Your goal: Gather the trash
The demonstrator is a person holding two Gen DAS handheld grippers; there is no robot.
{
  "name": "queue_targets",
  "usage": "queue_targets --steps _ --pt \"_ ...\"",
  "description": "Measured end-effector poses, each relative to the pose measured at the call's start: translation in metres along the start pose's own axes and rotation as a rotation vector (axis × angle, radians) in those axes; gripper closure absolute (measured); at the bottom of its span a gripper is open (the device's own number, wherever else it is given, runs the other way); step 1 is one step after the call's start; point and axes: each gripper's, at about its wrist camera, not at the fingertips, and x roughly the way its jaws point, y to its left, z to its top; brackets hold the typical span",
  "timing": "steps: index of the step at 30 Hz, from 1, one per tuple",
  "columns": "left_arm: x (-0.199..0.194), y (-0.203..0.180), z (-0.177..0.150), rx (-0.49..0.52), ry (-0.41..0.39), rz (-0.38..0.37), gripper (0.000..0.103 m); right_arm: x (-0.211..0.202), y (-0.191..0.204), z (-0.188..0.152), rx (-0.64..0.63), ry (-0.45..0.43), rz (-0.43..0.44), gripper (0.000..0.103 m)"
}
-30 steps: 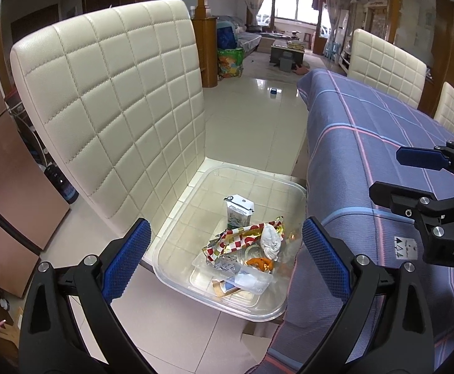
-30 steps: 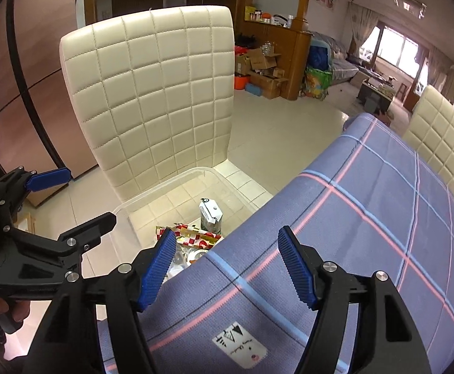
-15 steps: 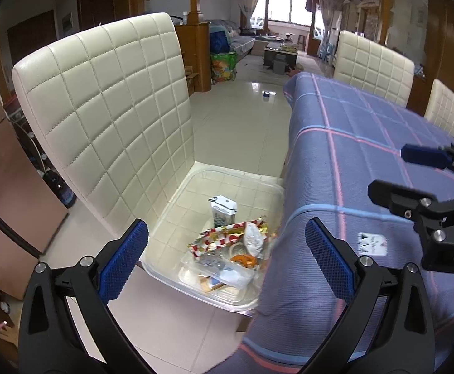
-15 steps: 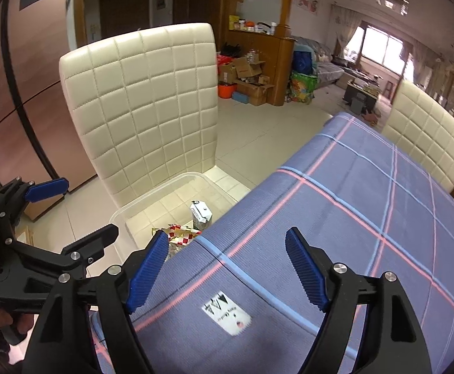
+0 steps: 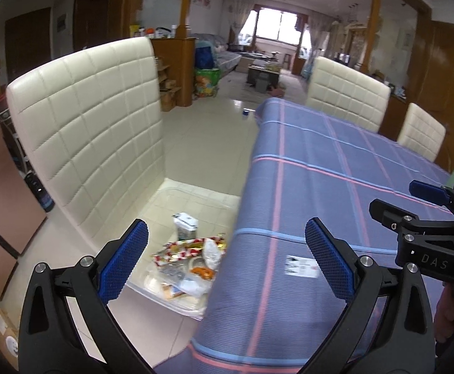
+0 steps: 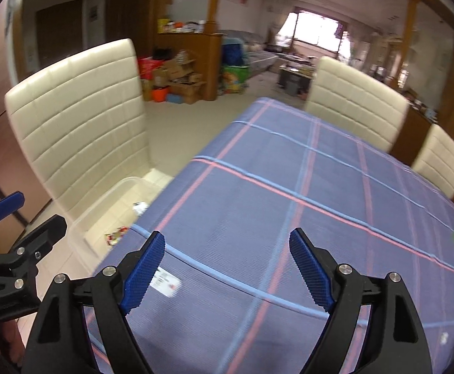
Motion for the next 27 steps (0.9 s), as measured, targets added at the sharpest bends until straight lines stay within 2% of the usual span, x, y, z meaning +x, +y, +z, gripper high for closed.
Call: queue_targets --steps 4,6,12,16,21,27 --pt "-0.02 -0.023 0.002 0.044 -0.033 -0.017 0.004 -0.034 -0.022 -0.005 0.084 -0.061 -0.014 0.022" --pt "-0.031 -0.035 0.002 0.069 -0.054 -0.016 0.004 -0.053 -0.029 -0.008 0.104 -0.093 -0.051 0.017" --pt "-0.061 -0.069 -0.001 0.1 -0.105 -0.045 0.004 -0.101 -0.042 -0.02 0.124 -0.175 -0.159 0.01" --pt "-0.081 -0.081 -0.003 0.103 -0.164 -0.062 0.004 -0.123 -0.049 -0.03 0.123 -0.218 -0.233 0.009" --pt "-0.1 -0.092 -0.003 0.092 -0.194 -0.085 0.004 -0.141 -0.066 -0.04 0.162 -0.235 -0.249 0.009" --pt "-0.124 -0.121 -0.006 0.203 -0.256 -0.03 0.004 -0.149 -0.079 -0.05 0.19 -0.234 -0.24 0.009"
